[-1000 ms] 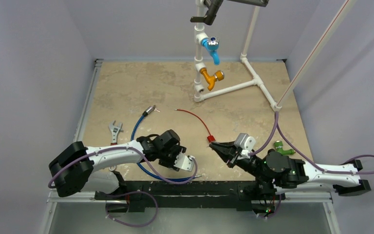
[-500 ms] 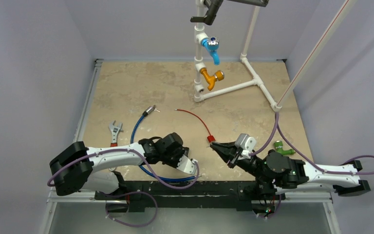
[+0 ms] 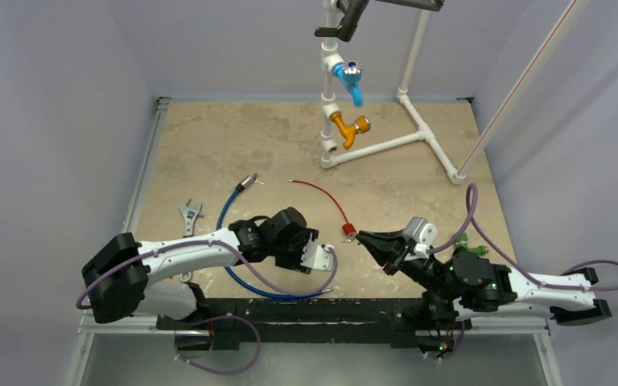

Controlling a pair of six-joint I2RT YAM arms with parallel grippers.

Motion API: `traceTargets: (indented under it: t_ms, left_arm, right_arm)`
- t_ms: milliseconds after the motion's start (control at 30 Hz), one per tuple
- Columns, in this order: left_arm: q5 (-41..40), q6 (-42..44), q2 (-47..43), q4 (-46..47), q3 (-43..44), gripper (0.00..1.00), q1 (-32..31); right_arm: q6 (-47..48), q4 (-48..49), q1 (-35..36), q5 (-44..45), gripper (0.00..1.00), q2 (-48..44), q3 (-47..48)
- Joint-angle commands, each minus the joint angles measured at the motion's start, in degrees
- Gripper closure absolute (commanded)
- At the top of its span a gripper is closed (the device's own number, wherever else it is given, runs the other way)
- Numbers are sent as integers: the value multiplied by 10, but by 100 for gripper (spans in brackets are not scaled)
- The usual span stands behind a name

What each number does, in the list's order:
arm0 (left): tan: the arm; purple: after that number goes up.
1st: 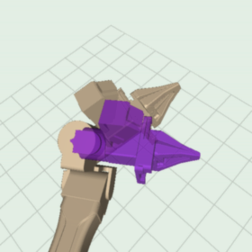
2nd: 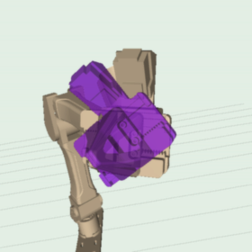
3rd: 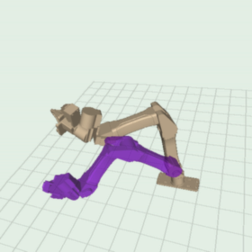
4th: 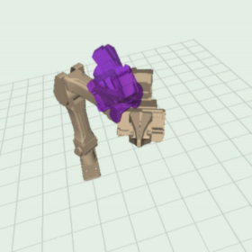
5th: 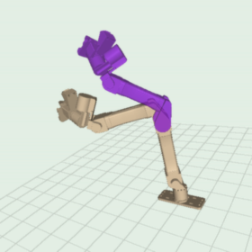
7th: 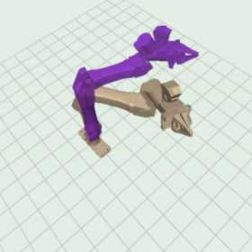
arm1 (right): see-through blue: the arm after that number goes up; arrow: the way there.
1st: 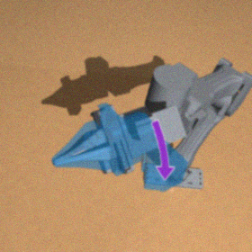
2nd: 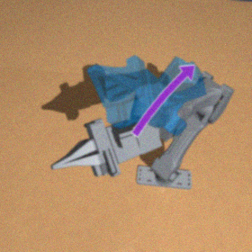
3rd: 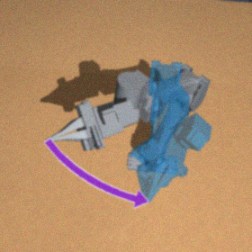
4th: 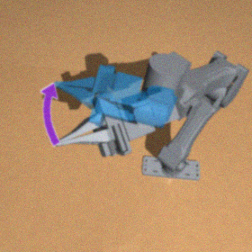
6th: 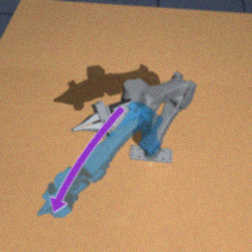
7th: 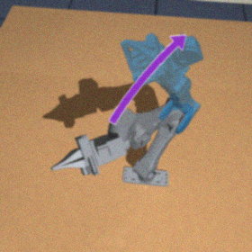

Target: Unlock with the key

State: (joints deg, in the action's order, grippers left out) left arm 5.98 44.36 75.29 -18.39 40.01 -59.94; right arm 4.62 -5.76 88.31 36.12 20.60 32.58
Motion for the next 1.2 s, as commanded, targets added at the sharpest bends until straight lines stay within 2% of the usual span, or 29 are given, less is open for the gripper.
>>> traceTargets:
  t_ms: [0, 133, 267, 333, 400, 467, 500, 600, 667, 800, 900, 1067, 1167]
  left_arm:
    - [25, -123, -25, -59, 120, 41, 57]
    - [143, -234, -57, -142, 246, 41, 129]
    - [309, -332, -118, -91, 295, 33, 145]
    - [408, -391, -128, -58, 297, 28, 145]
    - [469, -431, -139, -32, 281, 27, 145]
    - [483, -438, -164, -9, 244, 25, 145]
    - [483, -438, -178, -3, 230, 19, 146]
    - [517, -439, -205, 7, 209, 17, 149]
    - [535, -439, -217, 11, 199, 9, 149]
    - [516, -460, -238, 39, 177, 6, 149]
    - [495, -499, -247, 93, 161, 11, 149]
    - [503, -536, -266, 130, 158, 35, 149]
    - [506, -536, -278, 127, 154, 43, 149]
  right_arm:
    - [-18, 19, -1, 12, 100, -25, 6]
    - [-25, 37, -2, -7, 100, -29, 20]
    - [-20, 94, -1, -36, 100, 19, 35]
    - [-13, 133, -1, -55, 100, 60, 45]
    - [-4, 163, -1, -71, 100, 102, 63]
    - [-1, 195, -2, -94, 100, 131, 85]
    - [-1, 209, -2, -100, 100, 141, 91]
    - [-2, 244, -2, -115, 100, 161, 107]
    - [-6, 272, -2, -126, 100, 171, 111]
    - [-13, 306, -2, -149, 100, 204, 125]
    - [-15, 329, -2, -162, 100, 238, 131]
    - [-14, 366, -2, -164, 100, 269, 135]
    - [-10, 378, -2, -161, 100, 278, 137]
